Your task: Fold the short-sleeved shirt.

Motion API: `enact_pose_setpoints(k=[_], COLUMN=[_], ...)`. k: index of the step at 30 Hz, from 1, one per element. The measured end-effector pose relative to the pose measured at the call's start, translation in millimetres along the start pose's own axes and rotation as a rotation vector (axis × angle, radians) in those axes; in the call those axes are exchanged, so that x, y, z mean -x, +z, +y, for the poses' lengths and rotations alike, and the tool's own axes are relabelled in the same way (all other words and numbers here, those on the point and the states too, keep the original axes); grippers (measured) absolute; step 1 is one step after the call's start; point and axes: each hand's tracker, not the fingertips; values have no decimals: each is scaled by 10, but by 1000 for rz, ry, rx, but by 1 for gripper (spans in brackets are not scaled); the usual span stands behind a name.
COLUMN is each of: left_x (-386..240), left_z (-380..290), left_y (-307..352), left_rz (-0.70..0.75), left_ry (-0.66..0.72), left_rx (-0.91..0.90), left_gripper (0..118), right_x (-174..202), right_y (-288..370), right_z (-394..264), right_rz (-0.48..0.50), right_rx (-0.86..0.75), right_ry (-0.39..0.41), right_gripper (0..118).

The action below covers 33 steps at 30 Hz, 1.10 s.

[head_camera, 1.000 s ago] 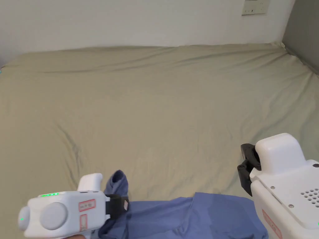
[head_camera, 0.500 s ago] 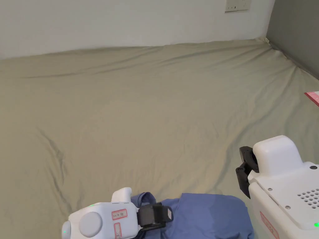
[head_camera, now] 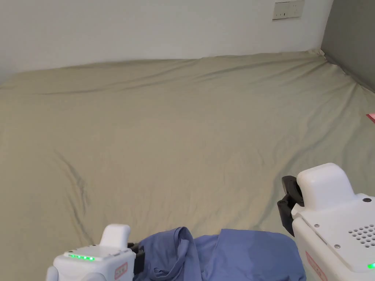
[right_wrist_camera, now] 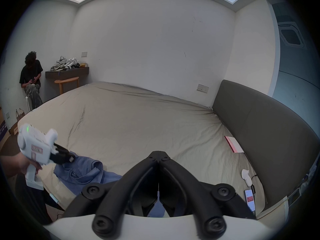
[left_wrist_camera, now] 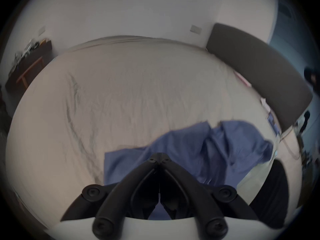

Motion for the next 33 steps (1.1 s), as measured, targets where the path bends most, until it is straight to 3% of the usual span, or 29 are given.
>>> enact_pose_setpoints(k=[10, 15, 20, 24, 28, 29, 33], left_x=[-758, -999, -1283, -1468, -1514, -1455, -903], left_z=[-324, -350, -459, -497, -479, -447, -273], left_y=[-227, -258, -240, -148, 38, 98, 288], left_rz=[-43, -80, 43, -118, -542, -583, -497], left_ry=[-186, -150, -265, -255, -127, -67, 70], left_rx=[24, 24, -14, -4, 48, 42, -67], left_gripper=[0, 0, 0, 0, 0, 0, 0], right_x=[11, 10, 15, 23, 30, 28, 8], right_y=[-9, -17, -30, -51, -61, -58, -25], right_z=[-40, -47, -57, -61, -58, -52, -25], right_rz=[1, 2, 5, 7, 8, 7, 4], right_rx=[21, 24, 30, 36, 38, 38, 30], right_ry=[7, 8, 10, 9, 12, 13, 14], right_gripper=[2, 2, 2, 2, 2, 2, 2])
